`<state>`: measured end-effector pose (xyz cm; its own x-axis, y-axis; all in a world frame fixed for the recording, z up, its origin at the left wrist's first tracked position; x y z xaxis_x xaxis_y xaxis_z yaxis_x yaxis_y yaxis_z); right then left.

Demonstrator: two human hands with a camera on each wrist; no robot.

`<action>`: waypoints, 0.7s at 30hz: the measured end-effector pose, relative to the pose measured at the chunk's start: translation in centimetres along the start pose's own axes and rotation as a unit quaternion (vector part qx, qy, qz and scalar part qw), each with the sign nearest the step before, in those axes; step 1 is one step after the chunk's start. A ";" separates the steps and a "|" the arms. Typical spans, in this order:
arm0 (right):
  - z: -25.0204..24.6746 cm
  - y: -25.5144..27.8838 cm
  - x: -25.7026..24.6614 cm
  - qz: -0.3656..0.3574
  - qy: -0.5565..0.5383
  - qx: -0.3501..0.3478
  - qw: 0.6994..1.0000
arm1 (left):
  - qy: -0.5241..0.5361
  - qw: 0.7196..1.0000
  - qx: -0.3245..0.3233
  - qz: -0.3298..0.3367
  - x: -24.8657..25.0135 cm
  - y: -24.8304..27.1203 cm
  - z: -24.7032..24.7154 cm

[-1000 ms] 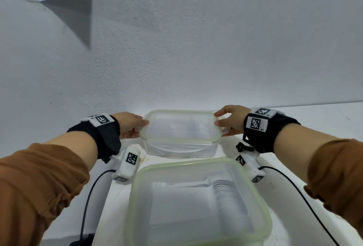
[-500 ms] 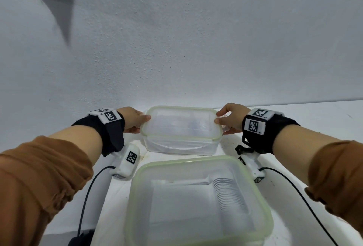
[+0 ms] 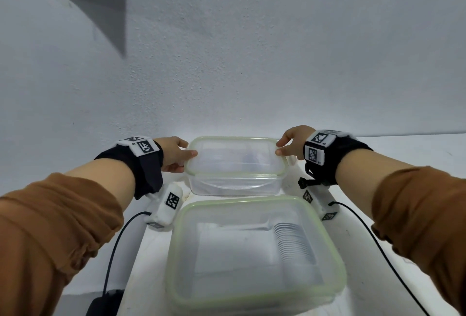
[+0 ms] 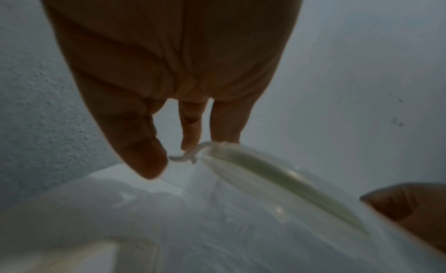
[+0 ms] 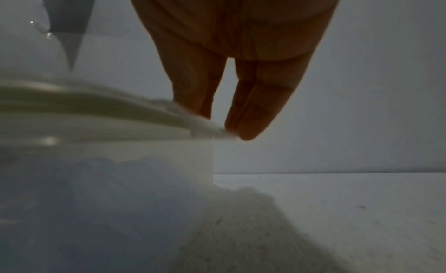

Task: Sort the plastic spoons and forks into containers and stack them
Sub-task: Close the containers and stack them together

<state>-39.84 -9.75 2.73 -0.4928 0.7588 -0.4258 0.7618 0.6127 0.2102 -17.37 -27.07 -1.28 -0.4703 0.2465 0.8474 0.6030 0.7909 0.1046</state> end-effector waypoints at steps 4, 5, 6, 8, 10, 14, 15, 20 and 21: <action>0.2 0.3 -1.2 0.002 0.067 -0.006 0.998 | -0.158 0.987 -0.020 0.032 0.8 0.0 -0.5; 0.4 0.1 -1.1 0.008 0.059 -0.017 0.998 | -0.217 0.975 -0.035 0.042 1.1 0.0 -0.6; 0.6 -0.2 -0.9 0.014 0.045 -0.029 0.998 | -0.267 0.961 -0.049 0.050 1.4 0.1 -0.5; 1.0 -0.8 -0.3 0.027 -0.004 -0.041 0.999 | -0.315 0.945 -0.071 0.055 1.6 0.1 -0.4; 1.3 -1.2 0.5 0.037 -0.081 -0.044 0.995 | -0.330 0.939 -0.082 0.053 1.7 0.3 -0.3; 1.6 -1.5 1.5 0.034 -0.163 -0.053 0.985 | -0.355 0.930 -0.083 0.054 2.0 0.6 -0.2; 1.6 -1.6 1.6 0.032 -0.170 -0.058 0.983 | -0.362 0.927 -0.086 0.054 2.0 0.6 -0.2; 1.4 -1.9 1.2 0.023 -0.153 -0.065 0.986 | -0.328 0.939 -0.085 0.056 1.8 0.1 -0.1; 1.4 -1.9 1.2 0.022 -0.155 -0.069 0.985 | -0.302 0.948 -0.080 0.054 1.5 0.0 -0.2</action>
<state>-41.30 -10.30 0.58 -0.2917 0.6944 -0.6578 0.7041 0.6214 0.3438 -17.98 -26.84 0.12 -0.6546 0.6352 0.4099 0.7358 0.6597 0.1528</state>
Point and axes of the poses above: each hand's wrist, its own y-axis away from the middle knuckle, its own z-axis out of the palm, x = y × z, the point moved 8 cm from there along -y, towards the middle knuckle, and after that the axes turned 14 degrees about z, right-handed, at the moved point
